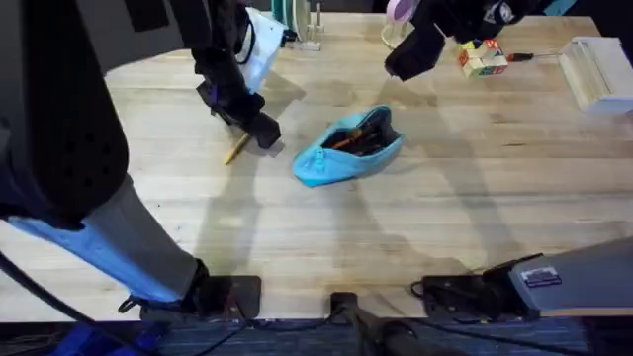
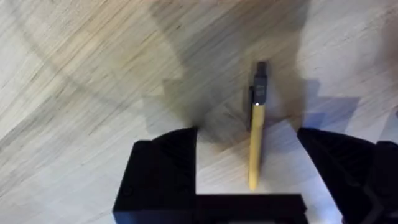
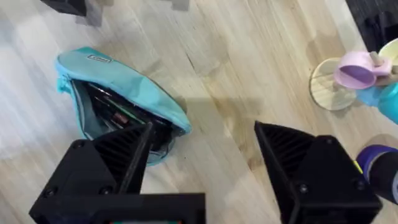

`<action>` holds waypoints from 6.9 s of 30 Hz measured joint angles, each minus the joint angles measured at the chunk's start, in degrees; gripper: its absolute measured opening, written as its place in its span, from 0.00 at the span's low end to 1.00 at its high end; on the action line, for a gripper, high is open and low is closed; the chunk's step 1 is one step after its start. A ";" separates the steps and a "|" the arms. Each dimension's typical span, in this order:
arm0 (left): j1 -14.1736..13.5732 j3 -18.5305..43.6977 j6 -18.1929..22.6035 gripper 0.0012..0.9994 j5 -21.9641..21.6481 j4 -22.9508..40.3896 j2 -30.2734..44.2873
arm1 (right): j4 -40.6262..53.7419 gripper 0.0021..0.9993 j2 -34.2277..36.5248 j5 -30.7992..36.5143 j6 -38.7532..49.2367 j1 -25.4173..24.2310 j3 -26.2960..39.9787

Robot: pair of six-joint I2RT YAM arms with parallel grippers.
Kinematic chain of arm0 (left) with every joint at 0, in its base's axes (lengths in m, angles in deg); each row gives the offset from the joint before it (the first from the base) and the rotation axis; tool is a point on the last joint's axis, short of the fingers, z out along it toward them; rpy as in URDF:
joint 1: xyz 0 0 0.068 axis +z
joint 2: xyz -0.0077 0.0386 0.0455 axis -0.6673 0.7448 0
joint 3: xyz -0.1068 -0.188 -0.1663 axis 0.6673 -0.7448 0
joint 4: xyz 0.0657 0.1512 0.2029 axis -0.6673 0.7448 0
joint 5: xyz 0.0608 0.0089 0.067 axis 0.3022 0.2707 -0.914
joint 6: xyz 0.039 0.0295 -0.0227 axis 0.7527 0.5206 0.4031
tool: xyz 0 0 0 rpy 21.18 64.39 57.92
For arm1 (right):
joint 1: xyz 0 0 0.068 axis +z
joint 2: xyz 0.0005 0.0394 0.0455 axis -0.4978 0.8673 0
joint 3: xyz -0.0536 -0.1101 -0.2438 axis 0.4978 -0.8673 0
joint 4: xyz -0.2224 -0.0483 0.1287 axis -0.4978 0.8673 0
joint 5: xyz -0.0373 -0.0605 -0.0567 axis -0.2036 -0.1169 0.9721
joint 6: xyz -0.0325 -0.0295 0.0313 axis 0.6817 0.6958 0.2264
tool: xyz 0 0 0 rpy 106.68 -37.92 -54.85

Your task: Unzip the bag, pick up the pens from the table one at a time and place them inside, then zip the bag closed.

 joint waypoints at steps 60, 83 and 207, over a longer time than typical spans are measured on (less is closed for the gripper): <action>-13.96 32.63 -5.68 0.04 6.06 23.98 3.34 | 5.69 1.00 -12.26 -0.02 -5.39 0.00 0.00; -28.37 35.21 -29.69 0.04 3.05 22.07 3.34 | 8.21 1.00 -15.63 -3.90 -4.46 -8.57 0.00; 2.58 16.72 29.47 0.99 26.60 38.57 -25.25 | 9.72 1.00 -11.03 -18.51 -12.17 3.63 0.00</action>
